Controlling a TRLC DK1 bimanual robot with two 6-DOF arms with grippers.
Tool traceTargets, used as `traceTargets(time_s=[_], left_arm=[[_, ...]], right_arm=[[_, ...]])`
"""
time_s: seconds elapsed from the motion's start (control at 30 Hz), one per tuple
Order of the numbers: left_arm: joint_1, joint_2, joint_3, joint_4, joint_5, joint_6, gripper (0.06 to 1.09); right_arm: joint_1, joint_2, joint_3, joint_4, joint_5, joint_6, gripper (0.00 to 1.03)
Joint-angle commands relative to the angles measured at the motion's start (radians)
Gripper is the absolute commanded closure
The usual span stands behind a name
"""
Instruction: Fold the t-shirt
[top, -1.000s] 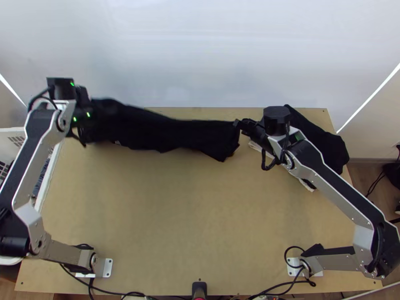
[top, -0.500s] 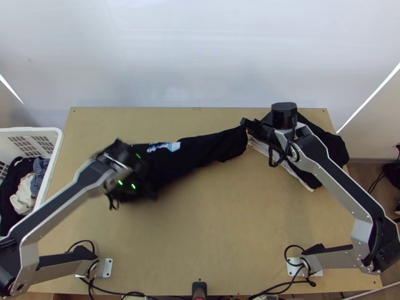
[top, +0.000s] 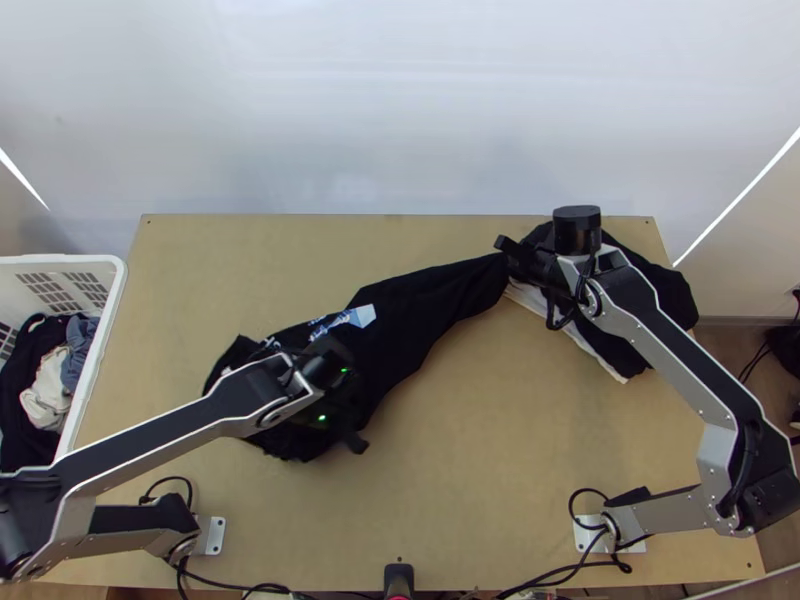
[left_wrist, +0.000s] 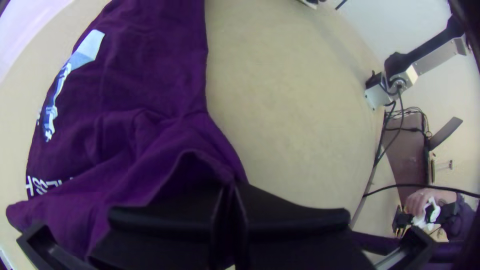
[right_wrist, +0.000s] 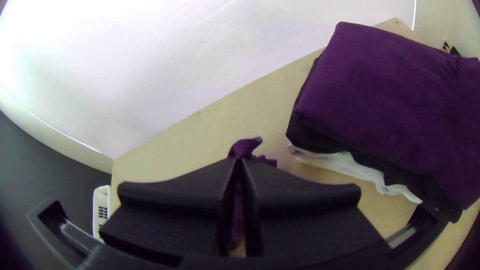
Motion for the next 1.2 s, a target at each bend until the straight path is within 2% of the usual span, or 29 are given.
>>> traceTargets(time_s=[0.0, 0.2, 0.43, 0.47, 0.5, 0.53, 0.57, 0.63, 0.67, 0.8, 0.9, 0.97, 1.07, 1.13, 1.17], left_arm=[[-0.029, 0.131, 0.128, 0.104, 0.002, -0.086, 1.05], [-0.032, 0.266, 0.312, 0.146, 0.002, -0.166, 1.05], [-0.023, 0.350, 0.424, 0.239, 0.002, -0.213, 1.05], [-0.017, 0.347, 0.427, 0.260, 0.002, -0.215, 0.96], [-0.012, 0.335, 0.427, 0.268, 0.002, -0.213, 0.65], [-0.011, 0.315, 0.424, 0.266, 0.002, -0.201, 0.23], [-0.008, 0.298, 0.418, 0.272, 0.000, -0.192, 0.09], [0.011, 0.277, 0.409, 0.277, 0.002, -0.189, 0.10], [0.018, 0.261, 0.395, 0.286, 0.005, -0.186, 0.10], [0.049, 0.194, 0.354, 0.334, 0.026, -0.186, 0.10], [0.092, 0.162, 0.363, 0.341, 0.039, -0.204, 0.10], [0.133, 0.154, 0.372, 0.351, 0.046, -0.218, 0.10], [0.224, 0.154, 0.380, 0.358, 0.060, -0.252, 0.10], [0.285, 0.156, 0.378, 0.364, 0.066, -0.265, 0.10], [0.317, 0.156, 0.377, 0.372, 0.066, -0.264, 0.10]], right_arm=[[-0.015, 0.010, -0.032, 0.014, 0.036, -0.021, 1.00], [0.008, 0.133, -0.015, 0.175, 0.063, -0.033, 1.00], [0.062, 0.302, 0.135, 0.226, 0.074, -0.035, 1.00], [0.070, 0.308, 0.138, 0.243, 0.076, -0.038, 1.00], [0.076, 0.309, 0.138, 0.263, 0.074, -0.062, 0.95], [0.086, 0.309, 0.137, 0.272, 0.074, -0.104, 0.77], [0.093, 0.306, 0.135, 0.272, 0.074, -0.137, 0.56], [0.094, 0.291, 0.130, 0.269, 0.074, -0.167, 0.11], [0.094, 0.274, 0.127, 0.258, 0.074, -0.188, 0.03], [0.096, 0.142, 0.071, 0.254, 0.076, -0.237, 0.03], [0.099, 0.032, 0.038, 0.215, 0.074, -0.216, 0.03], [0.097, -0.008, 0.060, 0.071, 0.076, -0.127, 0.05], [0.137, 0.003, 0.169, -0.254, 0.071, -0.016, 0.08], [0.203, -0.004, 0.146, -0.305, 0.068, -0.052, 0.08], [0.243, -0.011, 0.115, -0.306, 0.062, -0.114, 0.08]])
